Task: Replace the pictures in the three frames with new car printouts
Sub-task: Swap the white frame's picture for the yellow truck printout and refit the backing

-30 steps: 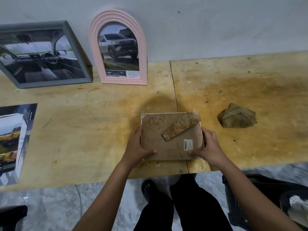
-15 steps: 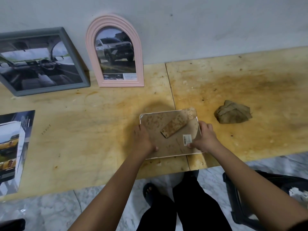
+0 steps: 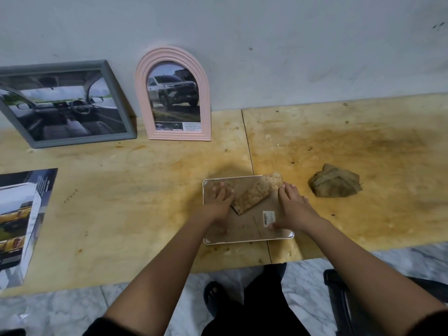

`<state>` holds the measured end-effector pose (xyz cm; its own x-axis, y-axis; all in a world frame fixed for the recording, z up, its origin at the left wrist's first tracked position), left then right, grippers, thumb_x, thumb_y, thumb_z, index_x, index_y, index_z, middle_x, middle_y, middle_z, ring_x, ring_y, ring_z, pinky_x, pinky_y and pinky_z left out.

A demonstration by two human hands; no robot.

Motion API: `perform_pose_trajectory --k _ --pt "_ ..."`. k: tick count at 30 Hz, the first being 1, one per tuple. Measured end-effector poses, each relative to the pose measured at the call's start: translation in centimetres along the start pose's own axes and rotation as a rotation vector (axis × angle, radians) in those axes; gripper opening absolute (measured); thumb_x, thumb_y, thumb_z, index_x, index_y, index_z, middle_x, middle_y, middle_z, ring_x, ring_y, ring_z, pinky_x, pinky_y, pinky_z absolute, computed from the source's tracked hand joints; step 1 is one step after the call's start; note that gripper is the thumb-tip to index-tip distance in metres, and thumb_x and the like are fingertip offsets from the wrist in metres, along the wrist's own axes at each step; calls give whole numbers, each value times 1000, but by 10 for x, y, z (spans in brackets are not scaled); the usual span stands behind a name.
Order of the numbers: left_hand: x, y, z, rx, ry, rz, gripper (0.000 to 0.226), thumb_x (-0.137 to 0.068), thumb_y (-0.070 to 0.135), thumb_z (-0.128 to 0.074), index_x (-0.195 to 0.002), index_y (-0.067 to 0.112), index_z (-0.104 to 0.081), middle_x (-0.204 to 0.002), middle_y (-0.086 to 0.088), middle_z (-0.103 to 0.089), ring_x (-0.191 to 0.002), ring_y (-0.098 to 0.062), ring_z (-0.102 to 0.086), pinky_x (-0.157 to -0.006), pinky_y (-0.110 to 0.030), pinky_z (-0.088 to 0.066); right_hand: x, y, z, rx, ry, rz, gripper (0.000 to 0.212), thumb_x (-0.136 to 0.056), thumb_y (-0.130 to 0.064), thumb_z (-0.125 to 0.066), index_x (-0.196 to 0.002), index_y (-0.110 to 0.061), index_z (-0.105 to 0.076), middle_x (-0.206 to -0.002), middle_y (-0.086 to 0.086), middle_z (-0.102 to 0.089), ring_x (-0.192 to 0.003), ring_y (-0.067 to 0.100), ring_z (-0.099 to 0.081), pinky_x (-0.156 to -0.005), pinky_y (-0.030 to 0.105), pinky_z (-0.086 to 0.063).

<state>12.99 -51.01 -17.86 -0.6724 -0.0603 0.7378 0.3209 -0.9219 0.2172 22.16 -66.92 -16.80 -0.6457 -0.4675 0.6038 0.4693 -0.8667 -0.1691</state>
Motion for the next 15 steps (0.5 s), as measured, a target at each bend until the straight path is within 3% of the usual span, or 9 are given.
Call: perform_pose_trajectory --k 3,7,15 --pt "2 -5 0 3 9 -12 117 -76 23 -76 -147 21 16 -151 -7 32 -140 -28 25 -116 -45 -10 5 -14 -3 31 37 43 110 -80 -44 -67 -147 -3 9 -155 14 21 -144 28 15 -118 42 -6" --pt "2 -3 -5 -25 30 3 122 -72 14 -78 -146 21 19 -149 -8 35 -140 -30 26 -116 -45 -15 14 -29 -26 -112 -10 144 92 -92 -21 -56 -145 2 15 -151 21 27 -141 32 22 -117 34 -6" --pt "-3 -5 -9 -5 34 -21 122 -72 11 -77 -146 21 19 -149 -9 36 -139 -32 27 -116 -44 -12 11 -30 -37 -147 -61 118 89 -94 -19 -50 -142 3 21 -147 21 35 -137 35 31 -116 37 8"
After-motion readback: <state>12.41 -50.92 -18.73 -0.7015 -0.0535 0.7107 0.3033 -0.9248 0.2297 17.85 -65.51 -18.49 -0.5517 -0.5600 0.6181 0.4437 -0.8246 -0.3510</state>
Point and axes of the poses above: each hand's wrist, its own x-axis away from the middle knuckle, its own z-axis out of the back of the hand, y = z × x, the point moved 8 cm from there along -x, towards the middle knuckle
